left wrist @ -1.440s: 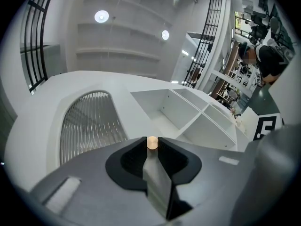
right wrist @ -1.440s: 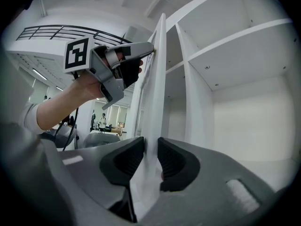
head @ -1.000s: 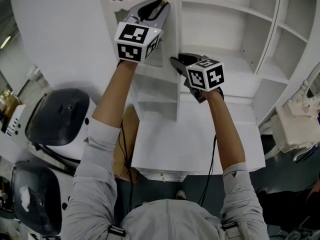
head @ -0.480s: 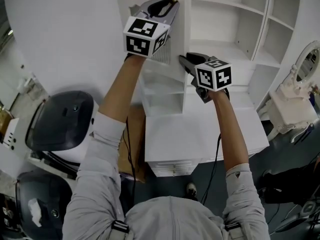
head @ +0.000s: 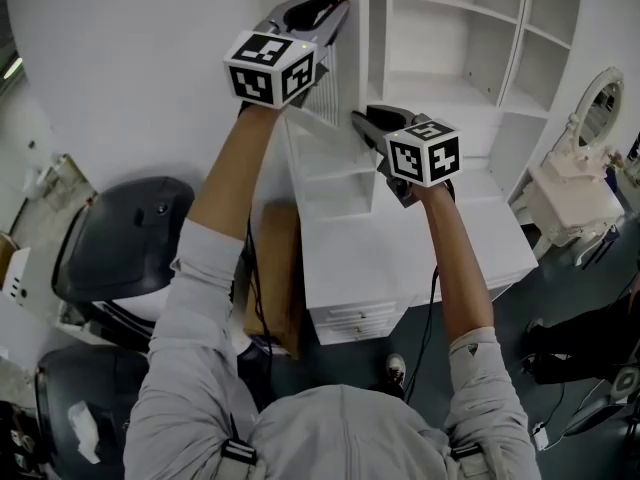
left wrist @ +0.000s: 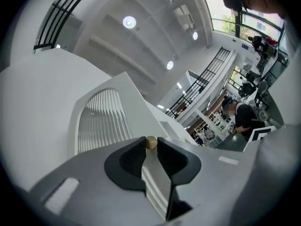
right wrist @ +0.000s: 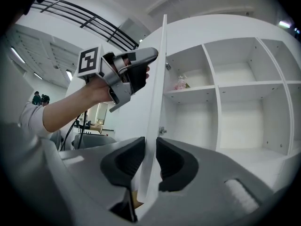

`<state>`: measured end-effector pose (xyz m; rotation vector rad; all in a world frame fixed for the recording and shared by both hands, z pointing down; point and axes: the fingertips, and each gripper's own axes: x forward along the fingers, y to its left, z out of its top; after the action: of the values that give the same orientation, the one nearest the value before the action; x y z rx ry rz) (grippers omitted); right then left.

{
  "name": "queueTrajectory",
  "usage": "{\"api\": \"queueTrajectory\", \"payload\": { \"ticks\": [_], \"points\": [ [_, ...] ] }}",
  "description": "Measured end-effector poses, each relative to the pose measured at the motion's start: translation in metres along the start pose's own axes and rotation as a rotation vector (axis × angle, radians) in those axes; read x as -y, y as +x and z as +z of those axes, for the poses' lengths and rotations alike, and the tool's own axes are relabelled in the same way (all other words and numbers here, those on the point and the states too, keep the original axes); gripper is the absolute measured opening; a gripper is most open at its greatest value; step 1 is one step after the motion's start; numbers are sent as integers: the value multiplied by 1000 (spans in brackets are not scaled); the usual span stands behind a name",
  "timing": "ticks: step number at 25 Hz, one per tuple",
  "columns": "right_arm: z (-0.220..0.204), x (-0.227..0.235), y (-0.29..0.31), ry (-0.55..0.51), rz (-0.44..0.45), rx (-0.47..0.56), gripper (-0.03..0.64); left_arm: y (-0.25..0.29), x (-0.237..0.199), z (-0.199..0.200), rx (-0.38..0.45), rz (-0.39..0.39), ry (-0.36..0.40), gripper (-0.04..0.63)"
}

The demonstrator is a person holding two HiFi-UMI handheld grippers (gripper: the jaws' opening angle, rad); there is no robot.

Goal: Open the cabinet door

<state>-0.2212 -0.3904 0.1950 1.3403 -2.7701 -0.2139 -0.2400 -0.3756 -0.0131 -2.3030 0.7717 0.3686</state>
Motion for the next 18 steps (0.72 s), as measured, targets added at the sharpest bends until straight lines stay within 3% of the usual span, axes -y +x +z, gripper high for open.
{"api": "queueTrajectory", "payload": {
  "ticks": [4,10,18],
  "points": [
    [5,-32,6,-12,25,9,86,-26,-10,10,41,-56,-54,85],
    [11,-80,21,-89,64,19,103,-66,-31,21,75,-73,-85,94],
    [15,-131,44,-83,154,47,104,-115,-61,27,59,-31,-76,106]
  ]
}}
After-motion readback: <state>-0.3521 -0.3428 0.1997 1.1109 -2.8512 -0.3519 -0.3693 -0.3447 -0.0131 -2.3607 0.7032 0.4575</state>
